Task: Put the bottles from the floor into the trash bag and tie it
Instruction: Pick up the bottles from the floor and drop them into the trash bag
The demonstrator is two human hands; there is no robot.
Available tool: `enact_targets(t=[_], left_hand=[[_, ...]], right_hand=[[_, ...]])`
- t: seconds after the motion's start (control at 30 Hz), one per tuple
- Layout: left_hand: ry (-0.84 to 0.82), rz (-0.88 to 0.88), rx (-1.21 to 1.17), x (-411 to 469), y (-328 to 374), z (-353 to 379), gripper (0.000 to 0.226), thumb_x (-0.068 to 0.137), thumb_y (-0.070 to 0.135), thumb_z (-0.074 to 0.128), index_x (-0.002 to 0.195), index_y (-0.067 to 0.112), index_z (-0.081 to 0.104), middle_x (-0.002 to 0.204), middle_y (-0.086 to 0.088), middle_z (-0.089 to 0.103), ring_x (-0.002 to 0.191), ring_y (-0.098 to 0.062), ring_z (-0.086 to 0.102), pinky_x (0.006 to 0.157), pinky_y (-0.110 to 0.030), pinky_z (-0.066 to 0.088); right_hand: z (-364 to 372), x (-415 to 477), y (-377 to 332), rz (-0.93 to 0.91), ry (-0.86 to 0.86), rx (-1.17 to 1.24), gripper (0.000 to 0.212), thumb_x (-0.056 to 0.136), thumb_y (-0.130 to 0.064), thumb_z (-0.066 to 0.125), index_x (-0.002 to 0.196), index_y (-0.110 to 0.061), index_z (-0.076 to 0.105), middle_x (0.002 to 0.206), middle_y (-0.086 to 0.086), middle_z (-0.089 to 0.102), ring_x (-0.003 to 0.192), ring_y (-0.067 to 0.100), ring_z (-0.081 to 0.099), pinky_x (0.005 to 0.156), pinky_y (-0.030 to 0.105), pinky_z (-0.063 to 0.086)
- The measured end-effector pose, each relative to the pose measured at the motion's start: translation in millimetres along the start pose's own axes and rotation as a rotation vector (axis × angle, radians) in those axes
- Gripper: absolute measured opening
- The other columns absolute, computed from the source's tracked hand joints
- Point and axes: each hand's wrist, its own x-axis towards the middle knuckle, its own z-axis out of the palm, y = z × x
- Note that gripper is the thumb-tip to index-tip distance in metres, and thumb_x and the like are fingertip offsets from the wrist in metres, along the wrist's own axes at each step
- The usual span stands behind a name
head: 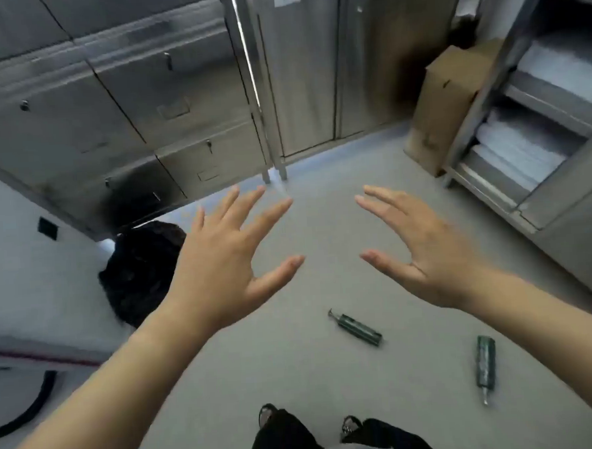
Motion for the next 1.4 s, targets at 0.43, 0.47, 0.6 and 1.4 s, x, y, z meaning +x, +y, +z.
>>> enact_targets(t=[0.43,0.47,0.6,1.4], left_hand=[[-0.291,0.436,-0.158,117.6,11.0,80.5,0.070,0.078,0.075,0.020,0.141,0.045,0.025,0.153,0.005,0.030,0.144,-0.019,0.019,0.114,-0.053,0.016],[-0.300,0.477,-0.158,128.6,13.7,82.7,0.071,0.077,0.075,0.020,0.141,0.045,0.026,0.152,0.004,0.030,0.144,-0.019,0.019,0.114,-0.052,0.017],[-0.347,0.644,-0.167,166.9,31.0,94.6,0.071,0.077,0.074,0.021,0.141,0.042,0.028,0.151,0.003,0.032,0.143,-0.020,0.021,0.114,-0.052,0.017],[-0.513,0.729,-0.162,201.3,327.8,192.8,0.064,0.081,0.064,0.029,0.138,0.036,0.038,0.145,0.006,0.041,0.135,-0.016,0.034,0.110,-0.050,0.027]], right_hand=[[39.7,-57.2,22.4,0.703,0.132,0.017,0.066,0.083,-0.066,0.031,0.139,-0.030,0.037,0.149,-0.008,0.033,0.135,0.009,0.028,0.110,0.027,0.022],[38.9,-57.6,21.5,0.744,0.152,0.008,0.067,0.083,-0.066,0.031,0.138,-0.029,0.037,0.149,-0.007,0.033,0.135,0.010,0.028,0.110,0.027,0.022],[39.6,-68.0,17.8,0.902,0.249,-0.030,0.067,0.083,-0.065,0.032,0.137,-0.027,0.040,0.148,-0.006,0.035,0.136,0.010,0.028,0.110,0.028,0.023],[-42.8,-262.2,206.8,1.160,0.382,0.068,0.072,0.080,-0.068,0.031,0.130,-0.020,0.049,0.147,0.001,0.037,0.135,0.016,0.034,0.111,0.034,0.027]])
